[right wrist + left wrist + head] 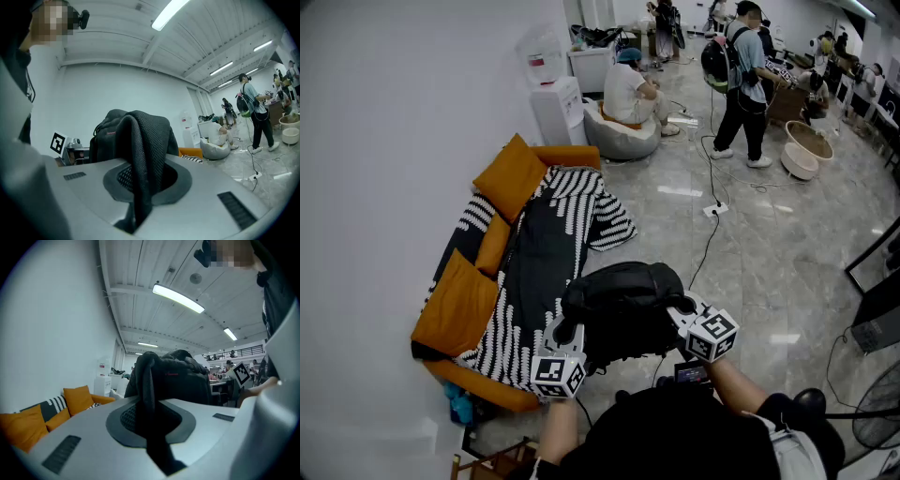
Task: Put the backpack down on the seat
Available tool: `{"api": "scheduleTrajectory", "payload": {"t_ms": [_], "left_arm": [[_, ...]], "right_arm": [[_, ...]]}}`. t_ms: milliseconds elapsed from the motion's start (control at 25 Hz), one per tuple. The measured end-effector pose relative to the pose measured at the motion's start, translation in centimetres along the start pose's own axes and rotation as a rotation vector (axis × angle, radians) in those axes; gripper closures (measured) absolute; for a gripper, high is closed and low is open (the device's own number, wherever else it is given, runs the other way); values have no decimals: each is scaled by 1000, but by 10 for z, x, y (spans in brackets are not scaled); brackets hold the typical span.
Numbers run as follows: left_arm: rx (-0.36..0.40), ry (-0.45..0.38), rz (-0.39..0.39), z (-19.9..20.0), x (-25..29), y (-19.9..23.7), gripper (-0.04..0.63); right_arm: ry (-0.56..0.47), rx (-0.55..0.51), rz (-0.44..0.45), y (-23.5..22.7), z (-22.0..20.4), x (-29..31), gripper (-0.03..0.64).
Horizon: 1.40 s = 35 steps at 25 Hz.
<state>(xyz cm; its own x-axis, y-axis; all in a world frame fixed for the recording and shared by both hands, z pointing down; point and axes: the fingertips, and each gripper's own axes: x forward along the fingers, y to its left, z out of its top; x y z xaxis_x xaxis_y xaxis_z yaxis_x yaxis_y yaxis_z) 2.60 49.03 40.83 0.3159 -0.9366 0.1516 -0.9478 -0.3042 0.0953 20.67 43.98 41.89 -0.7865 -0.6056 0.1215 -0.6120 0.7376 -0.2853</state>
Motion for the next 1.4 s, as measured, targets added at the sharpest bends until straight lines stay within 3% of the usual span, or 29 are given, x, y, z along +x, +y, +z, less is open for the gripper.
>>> {"api": "scheduleTrajectory", "payload": {"t_ms": [440,640,920,1400], "left_arm": [[-33,-9,120,1,-41,-5,554],[-33,-15,101,1,-47,-23,554],[-60,-15,99,3,-50,-31,554],[-76,-13,97,-1,-27,-67,554]], "right_arm": [[19,-48,53,36,10,-11,569],[20,-9,58,32,6,-24,568],[25,-30,67,29,7,-32,568],[13,-11,68,-3,18,-58,568]]}}
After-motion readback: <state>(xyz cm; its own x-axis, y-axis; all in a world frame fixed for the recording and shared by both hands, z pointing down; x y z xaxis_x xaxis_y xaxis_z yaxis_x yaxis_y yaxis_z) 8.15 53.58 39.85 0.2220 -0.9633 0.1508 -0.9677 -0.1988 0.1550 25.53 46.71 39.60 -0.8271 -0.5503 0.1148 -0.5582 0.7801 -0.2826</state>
